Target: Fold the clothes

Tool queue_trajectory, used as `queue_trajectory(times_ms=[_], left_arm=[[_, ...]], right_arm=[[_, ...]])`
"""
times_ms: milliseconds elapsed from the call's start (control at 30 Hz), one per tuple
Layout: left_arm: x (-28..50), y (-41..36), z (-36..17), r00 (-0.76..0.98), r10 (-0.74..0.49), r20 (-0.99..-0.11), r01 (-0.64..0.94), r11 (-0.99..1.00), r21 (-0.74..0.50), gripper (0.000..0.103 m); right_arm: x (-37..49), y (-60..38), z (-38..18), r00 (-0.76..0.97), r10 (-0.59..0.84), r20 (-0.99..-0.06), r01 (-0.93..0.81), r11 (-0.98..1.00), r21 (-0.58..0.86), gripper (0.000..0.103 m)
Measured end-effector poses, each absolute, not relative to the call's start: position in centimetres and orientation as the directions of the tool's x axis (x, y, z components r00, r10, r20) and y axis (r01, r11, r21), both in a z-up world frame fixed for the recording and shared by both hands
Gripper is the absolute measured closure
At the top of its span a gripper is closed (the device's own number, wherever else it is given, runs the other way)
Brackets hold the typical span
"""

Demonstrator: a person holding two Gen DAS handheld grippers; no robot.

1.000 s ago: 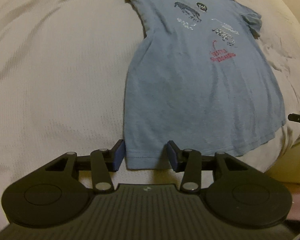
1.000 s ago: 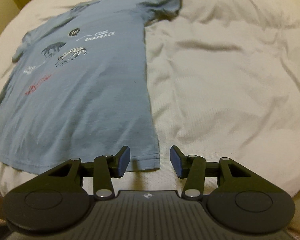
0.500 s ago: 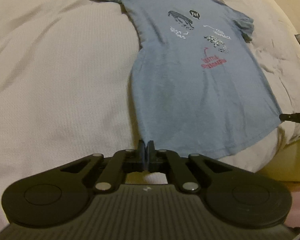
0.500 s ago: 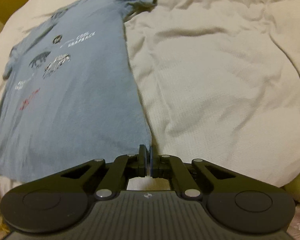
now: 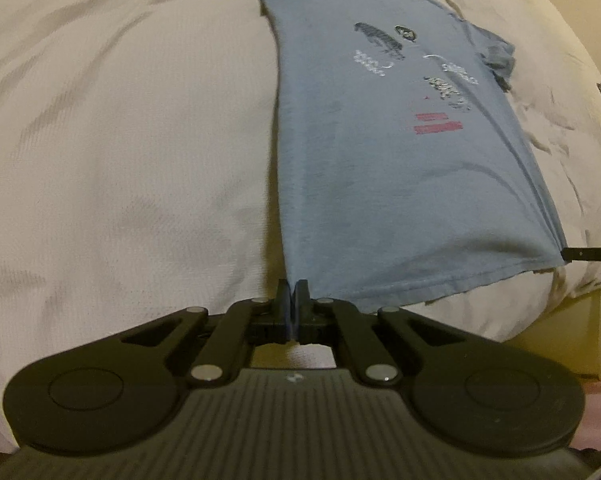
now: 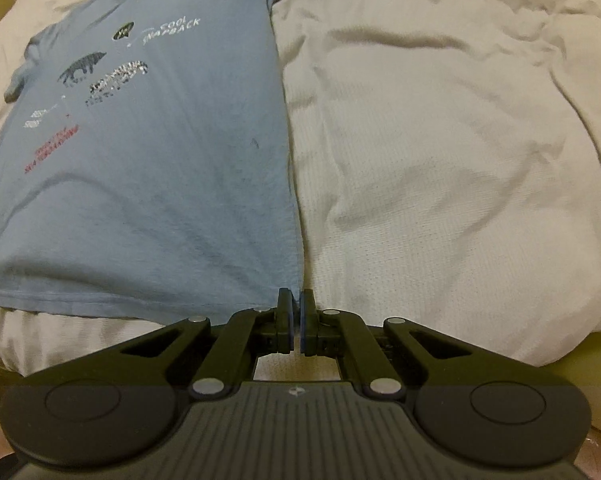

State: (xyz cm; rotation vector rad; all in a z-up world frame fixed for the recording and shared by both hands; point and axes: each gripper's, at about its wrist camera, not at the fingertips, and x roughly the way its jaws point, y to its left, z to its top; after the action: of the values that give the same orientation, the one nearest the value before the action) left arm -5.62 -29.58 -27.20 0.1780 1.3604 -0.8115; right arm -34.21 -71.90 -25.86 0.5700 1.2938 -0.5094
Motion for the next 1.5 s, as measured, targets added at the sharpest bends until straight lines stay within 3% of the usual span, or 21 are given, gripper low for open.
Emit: queue_trajectory(times_ms=[233,300,367,567,633,700,733,800,833,1100,1233,1467,1500], left_arm=[[-5.4,-29.0,-27.4,-0.026,-0.428,-0.903,0.563,0.740,-0.367,0.099],[-5.4,-28.7,-27.7,-0.033,-0.437,-0.899,0.552,0.742,-0.381,0.085],[-5.4,-28.5,-28.2,-0.037,-0.442,-0.896,0.547,0.742,-0.388,0.083],[-5.3,-29.4,-29.2,-0.056,-0.441,-0.896,0.570,0.723,-0.391,0.083],[-5.3,-29.5,-29.3,-0.066,-0.438,-0.896,0.580,0.714,-0.392,0.087],[-5.2,-29.5,-29.4,-0.069,-0.431,-0.900,0.585,0.713,-0.387,0.100],[-5.2,-29.4,-29.4,-0.071,-0.430,-0.900,0.584,0.713,-0.387,0.102],[-5.3,-29.4,-29.3,-0.073,-0.424,-0.903,0.591,0.711,-0.382,0.103],[-5.3,-29.4,-29.2,-0.071,-0.417,-0.906,0.598,0.709,-0.373,0.103],[-4.1,-26.6,-24.2,-0.056,-0.455,-0.889,0.565,0.719,-0.404,0.103],[-3.9,-26.6,-23.8,-0.073,-0.453,-0.888,0.568,0.714,-0.411,0.103],[-4.7,-28.3,-27.5,-0.097,-0.384,-0.918,0.571,0.734,-0.367,0.103],[-4.8,-28.3,-27.9,-0.098,-0.375,-0.922,0.569,0.738,-0.361,0.103]], right_arm=[[-34.9,-72.3,-26.3,0.227,0.000,-0.974,0.667,0.729,0.155,0.092],[-35.2,-72.5,-26.5,0.261,0.022,-0.965,0.672,0.714,0.198,0.086],[-35.3,-72.6,-26.9,0.282,0.036,-0.959,0.676,0.702,0.226,0.085],[-34.9,-73.2,-27.5,0.293,0.057,-0.954,0.675,0.695,0.249,0.085],[-34.8,-73.4,-27.7,0.292,0.059,-0.955,0.676,0.693,0.249,0.085],[-34.7,-73.6,-27.9,0.291,0.061,-0.955,0.684,0.685,0.253,0.085],[-34.8,-73.6,-28.0,0.292,0.064,-0.954,0.687,0.681,0.256,0.085],[-34.7,-73.6,-28.1,0.285,0.071,-0.956,0.689,0.678,0.256,0.087],[-34.5,-73.6,-28.2,0.266,0.071,-0.961,0.689,0.684,0.241,0.100],[-35.8,-75.1,-23.6,0.161,0.015,-0.987,0.687,0.717,0.123,0.101],[-36.8,-76.2,-22.8,0.222,0.061,-0.973,0.691,0.694,0.202,0.101],[-34.5,-75.1,-27.2,0.271,0.087,-0.959,0.644,0.724,0.248,0.072],[-34.1,-74.9,-27.9,0.263,0.092,-0.960,0.631,0.737,0.244,0.072]])
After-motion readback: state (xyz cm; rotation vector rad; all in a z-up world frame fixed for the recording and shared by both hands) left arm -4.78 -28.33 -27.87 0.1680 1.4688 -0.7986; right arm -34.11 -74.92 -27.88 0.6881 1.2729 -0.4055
